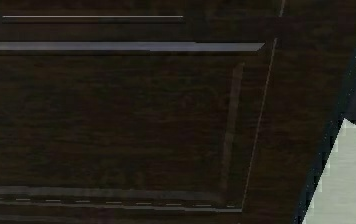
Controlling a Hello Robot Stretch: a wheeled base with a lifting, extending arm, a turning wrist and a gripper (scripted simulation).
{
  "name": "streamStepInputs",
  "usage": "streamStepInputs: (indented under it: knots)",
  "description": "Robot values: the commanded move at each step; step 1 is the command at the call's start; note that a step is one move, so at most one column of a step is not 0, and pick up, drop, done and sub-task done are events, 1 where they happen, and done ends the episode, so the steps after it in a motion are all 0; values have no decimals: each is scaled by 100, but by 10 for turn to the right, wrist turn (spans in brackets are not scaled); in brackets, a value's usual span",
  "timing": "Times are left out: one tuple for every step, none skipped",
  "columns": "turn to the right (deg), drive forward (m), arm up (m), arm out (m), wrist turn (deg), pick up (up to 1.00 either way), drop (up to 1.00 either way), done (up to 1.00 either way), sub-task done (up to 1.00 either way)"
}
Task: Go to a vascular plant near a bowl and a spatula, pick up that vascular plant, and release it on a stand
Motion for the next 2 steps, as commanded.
streamStepInputs:
  knots:
    - [450, 0, 0, 0, 0, 0, 0, 0, 0]
    - [450, 0, 0, 0, 0, 0, 0, 0, 0]
